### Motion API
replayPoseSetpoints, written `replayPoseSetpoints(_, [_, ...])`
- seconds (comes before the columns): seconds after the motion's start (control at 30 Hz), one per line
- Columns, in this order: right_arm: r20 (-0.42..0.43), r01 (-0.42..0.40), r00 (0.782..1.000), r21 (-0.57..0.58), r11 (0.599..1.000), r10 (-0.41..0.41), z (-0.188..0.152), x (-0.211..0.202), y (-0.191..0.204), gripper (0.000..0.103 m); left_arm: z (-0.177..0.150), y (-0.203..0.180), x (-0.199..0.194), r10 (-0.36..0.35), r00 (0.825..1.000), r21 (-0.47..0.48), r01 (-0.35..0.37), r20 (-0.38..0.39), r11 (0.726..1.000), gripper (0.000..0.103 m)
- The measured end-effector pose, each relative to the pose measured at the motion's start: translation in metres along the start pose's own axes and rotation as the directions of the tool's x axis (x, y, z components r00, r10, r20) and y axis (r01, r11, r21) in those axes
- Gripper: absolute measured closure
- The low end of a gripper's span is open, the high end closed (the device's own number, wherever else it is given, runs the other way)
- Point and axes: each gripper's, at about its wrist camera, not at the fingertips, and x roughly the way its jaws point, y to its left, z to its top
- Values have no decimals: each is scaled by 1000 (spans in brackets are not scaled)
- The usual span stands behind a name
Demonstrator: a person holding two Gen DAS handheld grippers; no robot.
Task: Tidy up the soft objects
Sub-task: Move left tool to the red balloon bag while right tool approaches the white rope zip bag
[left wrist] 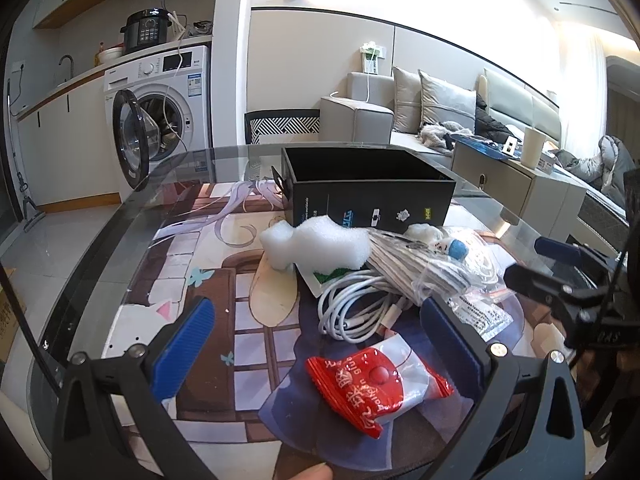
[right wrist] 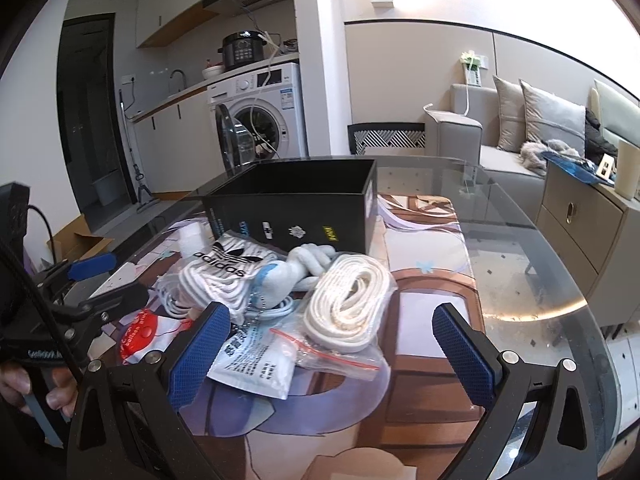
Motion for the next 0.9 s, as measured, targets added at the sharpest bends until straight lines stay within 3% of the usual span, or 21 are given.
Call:
replayPoseSetpoints(0.57, [-127, 55, 991, 48, 997, -49, 5, 19, -14, 0, -12, -13, 12, -31, 996, 39, 34, -79, 999, 0])
replayPoseSetpoints(0.9, [-243, 92, 967, 61, 994, -74, 10, 53, -16, 0, -17, -20, 20, -49, 991, 84, 61, -127, 995, 0])
